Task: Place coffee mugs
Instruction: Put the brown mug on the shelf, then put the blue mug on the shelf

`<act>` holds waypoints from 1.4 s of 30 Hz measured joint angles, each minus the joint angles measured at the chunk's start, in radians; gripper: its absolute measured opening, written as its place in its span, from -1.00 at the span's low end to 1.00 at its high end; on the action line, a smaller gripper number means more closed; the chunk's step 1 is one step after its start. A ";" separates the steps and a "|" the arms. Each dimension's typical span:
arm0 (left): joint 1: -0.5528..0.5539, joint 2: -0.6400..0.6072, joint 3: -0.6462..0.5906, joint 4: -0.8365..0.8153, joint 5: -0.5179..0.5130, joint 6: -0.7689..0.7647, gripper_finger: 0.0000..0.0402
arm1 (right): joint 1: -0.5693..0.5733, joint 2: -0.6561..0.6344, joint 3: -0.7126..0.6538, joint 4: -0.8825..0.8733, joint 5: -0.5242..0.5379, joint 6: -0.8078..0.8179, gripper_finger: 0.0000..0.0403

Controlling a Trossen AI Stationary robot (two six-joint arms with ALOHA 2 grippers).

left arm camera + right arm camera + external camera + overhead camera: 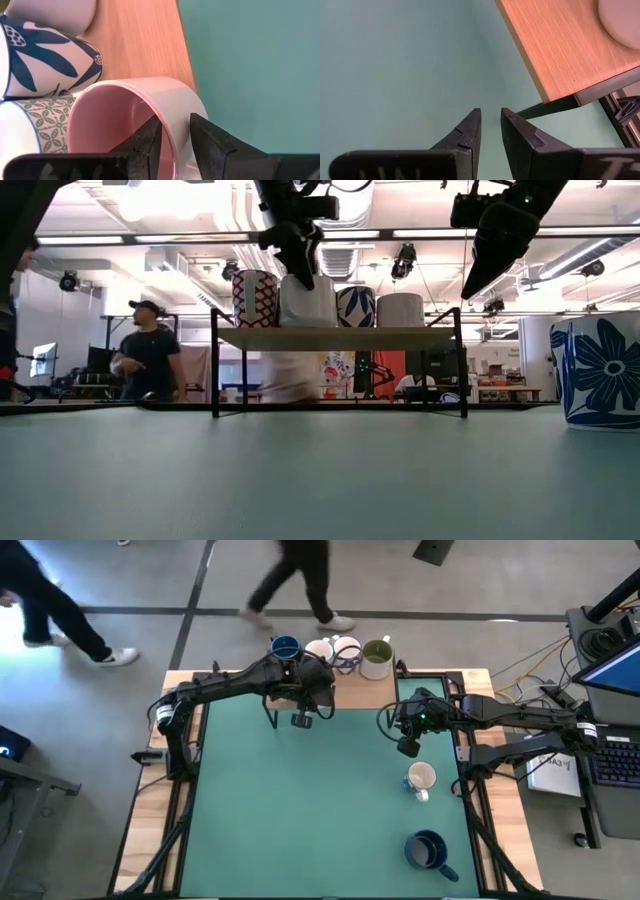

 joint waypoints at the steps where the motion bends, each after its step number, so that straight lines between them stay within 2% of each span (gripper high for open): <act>1: 0.000 0.000 0.000 0.002 0.000 0.007 -0.59 | 0.000 0.000 0.000 0.000 0.000 0.000 -0.68; 15: 0.004 0.000 0.000 0.017 -0.006 0.019 -0.59 | 0.000 0.000 0.000 0.000 0.000 0.000 -0.68; 26: -0.018 -0.004 0.007 -0.003 -0.047 -0.044 -0.59 | 0.000 0.000 0.000 0.000 0.000 0.000 -0.68; 37: -0.042 -0.045 0.008 -0.017 -0.049 -0.067 -0.41 | 0.000 0.000 0.000 0.000 0.000 0.000 -0.68; 42: -0.082 -0.063 0.008 -0.048 -0.048 -0.119 -0.39 | 0.000 0.000 0.000 0.000 0.000 0.000 -0.68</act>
